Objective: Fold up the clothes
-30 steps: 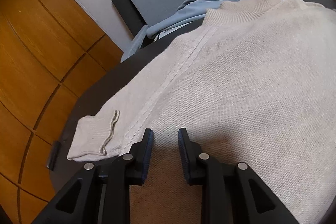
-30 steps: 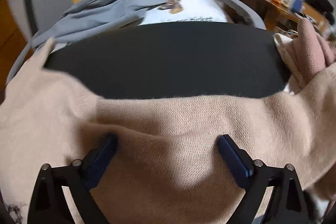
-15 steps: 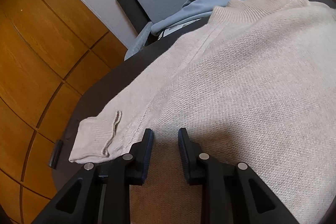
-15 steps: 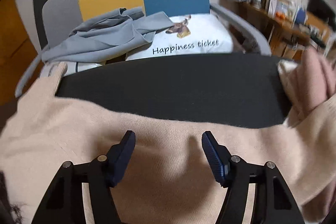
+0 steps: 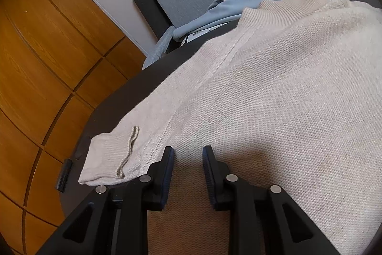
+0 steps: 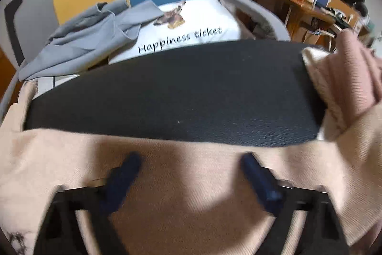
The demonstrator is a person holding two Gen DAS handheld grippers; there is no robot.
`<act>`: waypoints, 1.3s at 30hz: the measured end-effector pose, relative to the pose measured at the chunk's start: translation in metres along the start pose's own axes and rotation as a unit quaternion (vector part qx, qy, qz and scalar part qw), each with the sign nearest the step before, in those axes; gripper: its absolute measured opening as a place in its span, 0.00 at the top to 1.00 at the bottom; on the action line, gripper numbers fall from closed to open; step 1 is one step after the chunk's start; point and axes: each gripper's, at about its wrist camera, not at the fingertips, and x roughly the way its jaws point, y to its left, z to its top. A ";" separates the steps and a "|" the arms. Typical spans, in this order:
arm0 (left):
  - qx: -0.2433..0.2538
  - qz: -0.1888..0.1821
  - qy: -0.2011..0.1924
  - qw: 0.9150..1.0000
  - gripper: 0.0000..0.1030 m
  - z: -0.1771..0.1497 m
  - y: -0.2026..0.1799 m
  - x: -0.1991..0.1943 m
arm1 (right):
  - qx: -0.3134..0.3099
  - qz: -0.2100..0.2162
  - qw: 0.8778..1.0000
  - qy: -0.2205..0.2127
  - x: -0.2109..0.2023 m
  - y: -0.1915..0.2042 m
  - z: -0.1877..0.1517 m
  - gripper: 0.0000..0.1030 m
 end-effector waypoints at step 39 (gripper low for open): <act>-0.168 -0.251 0.086 0.950 0.73 -0.129 0.133 -0.042 | -0.060 0.219 0.969 0.100 -0.169 0.001 -0.220 0.33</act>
